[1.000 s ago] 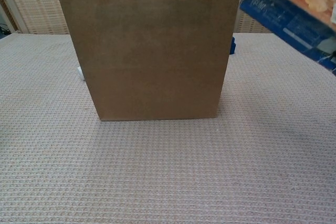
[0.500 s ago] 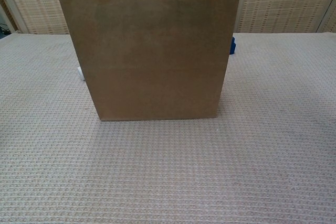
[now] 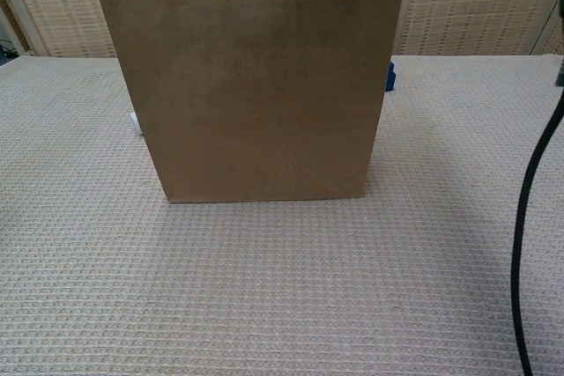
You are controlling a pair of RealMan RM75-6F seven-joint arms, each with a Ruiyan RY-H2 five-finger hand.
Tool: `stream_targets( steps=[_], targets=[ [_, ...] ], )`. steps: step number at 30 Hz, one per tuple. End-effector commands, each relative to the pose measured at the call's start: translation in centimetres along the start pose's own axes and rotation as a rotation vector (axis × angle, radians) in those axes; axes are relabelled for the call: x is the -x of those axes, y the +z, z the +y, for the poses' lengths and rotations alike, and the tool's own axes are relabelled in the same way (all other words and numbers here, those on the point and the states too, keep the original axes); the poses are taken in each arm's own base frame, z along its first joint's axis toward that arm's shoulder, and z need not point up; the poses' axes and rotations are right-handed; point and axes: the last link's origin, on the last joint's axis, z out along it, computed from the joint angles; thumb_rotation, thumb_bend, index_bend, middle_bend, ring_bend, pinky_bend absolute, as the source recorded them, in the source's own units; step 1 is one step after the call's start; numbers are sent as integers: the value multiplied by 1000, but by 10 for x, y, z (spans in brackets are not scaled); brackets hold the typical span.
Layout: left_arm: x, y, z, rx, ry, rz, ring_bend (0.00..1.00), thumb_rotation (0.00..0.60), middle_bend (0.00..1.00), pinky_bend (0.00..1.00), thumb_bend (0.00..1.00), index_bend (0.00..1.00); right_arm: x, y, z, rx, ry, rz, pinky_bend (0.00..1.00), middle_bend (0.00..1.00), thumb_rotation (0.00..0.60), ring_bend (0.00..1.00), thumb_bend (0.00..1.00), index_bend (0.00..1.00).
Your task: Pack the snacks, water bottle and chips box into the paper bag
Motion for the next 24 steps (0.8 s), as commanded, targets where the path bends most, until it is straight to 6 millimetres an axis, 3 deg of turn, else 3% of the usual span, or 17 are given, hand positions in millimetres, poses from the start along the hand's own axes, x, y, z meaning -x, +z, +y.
stream_targets(
  steps=[1, 8, 14, 24],
  targets=[
    [1, 0, 0, 1, 1, -2, 0, 600, 0, 15, 349, 0, 11, 3, -6, -3, 1, -4, 122, 454, 600, 239, 353, 132],
    [0, 0, 0, 0, 1, 0, 0, 600, 0, 14, 349, 0, 30, 7, -10, -19, -27, -14, 112, 454, 600, 239, 334, 130],
    [2, 0, 1, 2, 3, -8, 0, 600, 0, 14, 351, 0, 44, 6, -11, -51, -28, -43, 49, 454, 600, 231, 171, 125],
    [0, 0, -1, -4, -4, 0, 0, 600, 0, 14, 349, 0, 65, -1, -14, -97, -30, -98, 0, 454, 600, 186, 37, 77]
  ],
)
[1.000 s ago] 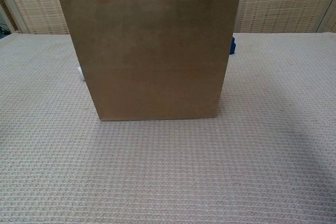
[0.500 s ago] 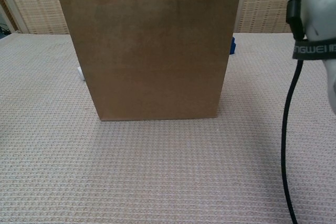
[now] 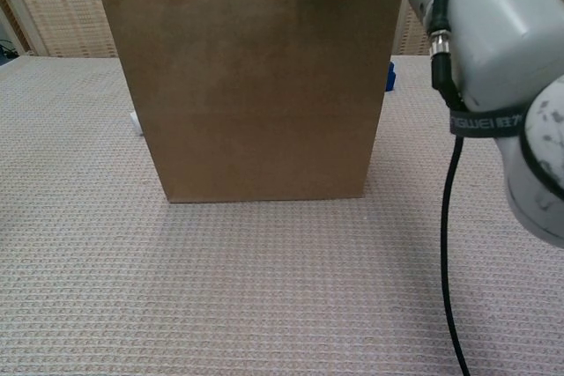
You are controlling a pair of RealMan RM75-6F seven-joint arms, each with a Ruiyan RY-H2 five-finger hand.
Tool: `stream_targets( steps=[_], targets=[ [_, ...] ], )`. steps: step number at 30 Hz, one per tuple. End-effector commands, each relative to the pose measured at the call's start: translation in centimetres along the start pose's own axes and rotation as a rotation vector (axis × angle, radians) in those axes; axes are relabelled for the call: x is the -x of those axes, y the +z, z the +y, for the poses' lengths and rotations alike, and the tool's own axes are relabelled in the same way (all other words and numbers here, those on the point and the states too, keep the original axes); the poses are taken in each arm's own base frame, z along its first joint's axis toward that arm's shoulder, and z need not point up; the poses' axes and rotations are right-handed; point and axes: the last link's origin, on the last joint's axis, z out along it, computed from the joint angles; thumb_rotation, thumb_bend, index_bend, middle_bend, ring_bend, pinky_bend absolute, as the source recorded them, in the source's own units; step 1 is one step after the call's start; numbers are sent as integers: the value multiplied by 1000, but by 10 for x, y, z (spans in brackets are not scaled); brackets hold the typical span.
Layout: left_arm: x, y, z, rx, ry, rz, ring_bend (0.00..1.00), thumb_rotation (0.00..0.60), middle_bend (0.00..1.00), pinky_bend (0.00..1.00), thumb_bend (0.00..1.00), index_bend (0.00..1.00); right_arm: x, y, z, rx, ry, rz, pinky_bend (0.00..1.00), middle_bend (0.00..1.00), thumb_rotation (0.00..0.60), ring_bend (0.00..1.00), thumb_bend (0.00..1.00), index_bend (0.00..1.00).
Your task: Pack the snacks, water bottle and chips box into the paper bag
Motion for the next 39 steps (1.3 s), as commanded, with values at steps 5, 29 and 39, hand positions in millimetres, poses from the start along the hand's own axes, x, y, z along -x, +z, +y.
stream_targets(
  steps=[5, 29, 39],
  targets=[
    [-1, 0, -1, 0, -4, 5, 0, 600, 0, 14, 349, 0, 9, -5, -1, -33, 17, -45, 0, 454, 600, 151, 0, 15],
    [1, 1, -2, -11, 12, 0, 0, 600, 0, 13, 349, 0, -120, -48, 76, -88, 26, 82, 0, 433, 600, 92, 0, 0],
    [5, 2, -3, -22, 38, -5, 0, 600, 0, 12, 349, 0, -144, -149, 156, -31, -148, -111, 0, 167, 600, 0, 0, 0]
  ],
)
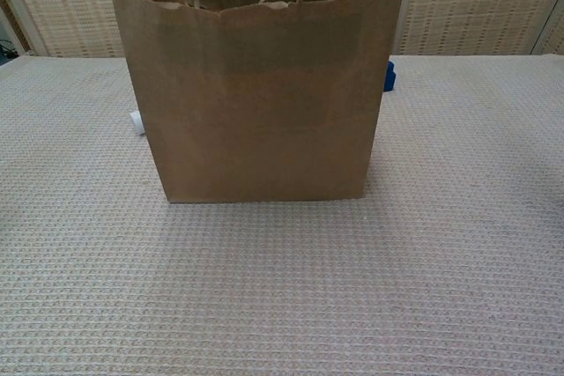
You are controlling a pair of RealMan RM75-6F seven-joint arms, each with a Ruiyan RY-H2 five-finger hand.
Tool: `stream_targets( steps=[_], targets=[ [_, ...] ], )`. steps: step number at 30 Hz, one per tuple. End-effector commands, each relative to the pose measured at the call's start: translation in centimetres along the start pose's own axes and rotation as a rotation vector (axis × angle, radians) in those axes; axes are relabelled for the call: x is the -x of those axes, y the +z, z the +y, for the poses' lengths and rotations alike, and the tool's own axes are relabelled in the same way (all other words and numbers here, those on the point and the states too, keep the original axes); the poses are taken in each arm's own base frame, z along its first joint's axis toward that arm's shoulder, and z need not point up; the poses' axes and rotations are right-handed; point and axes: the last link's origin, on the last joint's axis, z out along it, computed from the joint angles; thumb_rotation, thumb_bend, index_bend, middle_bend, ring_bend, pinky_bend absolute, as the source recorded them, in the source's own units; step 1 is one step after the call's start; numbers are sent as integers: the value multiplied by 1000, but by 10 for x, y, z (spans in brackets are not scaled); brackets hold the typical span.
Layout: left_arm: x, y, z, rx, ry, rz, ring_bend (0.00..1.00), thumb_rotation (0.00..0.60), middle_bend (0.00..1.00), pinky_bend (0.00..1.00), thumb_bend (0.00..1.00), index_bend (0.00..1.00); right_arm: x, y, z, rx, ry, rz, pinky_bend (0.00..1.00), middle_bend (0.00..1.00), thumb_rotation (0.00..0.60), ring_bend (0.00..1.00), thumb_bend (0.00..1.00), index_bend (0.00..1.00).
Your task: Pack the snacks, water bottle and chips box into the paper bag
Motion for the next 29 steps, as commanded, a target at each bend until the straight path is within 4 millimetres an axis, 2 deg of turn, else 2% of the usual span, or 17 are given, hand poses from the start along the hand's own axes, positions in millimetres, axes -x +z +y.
stream_targets(
  steps=[1, 5, 13, 18, 29],
  targets=[
    [2, 0, -1, -5, 6, -4, 0, 600, 0, 12, 349, 0, -1, -55, 33, 30, -89, -88, 0, 151, 600, 0, 0, 0],
    [4, 1, -3, -13, 17, -10, 0, 600, 0, 11, 350, 0, 6, -92, 58, 55, -201, -116, 0, 82, 600, 0, 0, 0],
    [9, 3, -7, -23, 45, -5, 0, 600, 0, 0, 349, 0, 12, -128, 84, 149, -393, -120, 0, 9, 600, 0, 0, 0],
    [10, 4, -10, -27, 57, 6, 0, 600, 0, 0, 349, 0, 16, -138, 93, 224, -460, -101, 0, 8, 600, 0, 0, 0],
    [13, 9, -13, -37, 64, 3, 0, 600, 0, 0, 349, 0, 20, -146, 106, 280, -443, -80, 0, 8, 600, 0, 0, 0]
  ],
)
